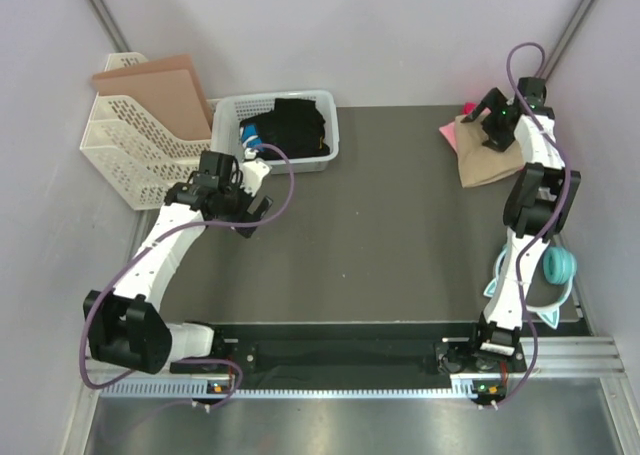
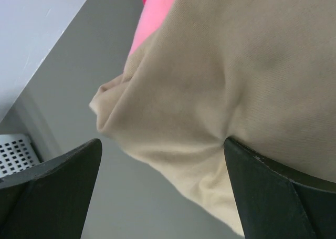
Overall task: Fold and stack the t-shirts
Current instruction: Put the neatly folded tshirt into the corner of the board with the right arm
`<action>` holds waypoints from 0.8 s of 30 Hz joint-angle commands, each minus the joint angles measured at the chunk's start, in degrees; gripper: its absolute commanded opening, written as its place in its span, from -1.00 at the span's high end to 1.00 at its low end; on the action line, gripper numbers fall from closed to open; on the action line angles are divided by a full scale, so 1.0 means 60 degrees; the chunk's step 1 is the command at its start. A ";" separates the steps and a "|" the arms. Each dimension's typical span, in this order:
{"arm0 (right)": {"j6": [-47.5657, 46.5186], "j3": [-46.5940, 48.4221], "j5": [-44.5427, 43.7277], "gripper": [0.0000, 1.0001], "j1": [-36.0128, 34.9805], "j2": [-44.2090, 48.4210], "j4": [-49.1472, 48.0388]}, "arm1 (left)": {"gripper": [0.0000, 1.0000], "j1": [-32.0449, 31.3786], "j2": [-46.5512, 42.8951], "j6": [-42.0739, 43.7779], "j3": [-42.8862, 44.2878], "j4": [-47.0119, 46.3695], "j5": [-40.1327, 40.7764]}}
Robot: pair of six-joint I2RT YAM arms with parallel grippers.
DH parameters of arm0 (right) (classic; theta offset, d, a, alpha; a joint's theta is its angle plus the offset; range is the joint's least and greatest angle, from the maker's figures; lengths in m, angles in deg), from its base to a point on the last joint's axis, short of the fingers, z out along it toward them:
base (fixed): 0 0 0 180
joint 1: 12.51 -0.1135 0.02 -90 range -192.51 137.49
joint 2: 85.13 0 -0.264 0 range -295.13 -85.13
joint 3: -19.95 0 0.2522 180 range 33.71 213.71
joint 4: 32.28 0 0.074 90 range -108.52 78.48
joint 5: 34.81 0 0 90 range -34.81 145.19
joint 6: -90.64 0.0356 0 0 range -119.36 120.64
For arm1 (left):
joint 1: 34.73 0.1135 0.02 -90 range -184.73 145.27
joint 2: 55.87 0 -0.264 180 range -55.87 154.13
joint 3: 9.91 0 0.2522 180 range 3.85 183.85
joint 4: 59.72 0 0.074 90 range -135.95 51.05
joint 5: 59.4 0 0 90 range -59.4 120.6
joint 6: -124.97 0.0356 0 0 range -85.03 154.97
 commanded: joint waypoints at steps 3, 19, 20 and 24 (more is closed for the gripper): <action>-0.0898 0.0384 0.0451 -0.99 0.0262 -0.0662 -0.1017 | -0.98 0.0346 -0.0113 0.0034 -0.0001 -0.0640 -0.0386; -0.1835 -0.0040 0.1141 -0.99 -0.1610 0.5703 -0.1414 | -0.98 0.2950 0.0969 -0.1298 0.3130 0.0149 -0.2919; -0.2083 -0.0534 0.1039 -0.99 -0.1830 0.6073 -0.1399 | -0.98 0.3070 0.1015 -0.1371 0.3264 0.0224 -0.3051; -0.2803 -0.2205 0.0408 -0.99 -0.3339 0.8209 -0.1443 | -0.98 0.3407 0.1089 -0.1708 0.3558 0.0429 -0.3257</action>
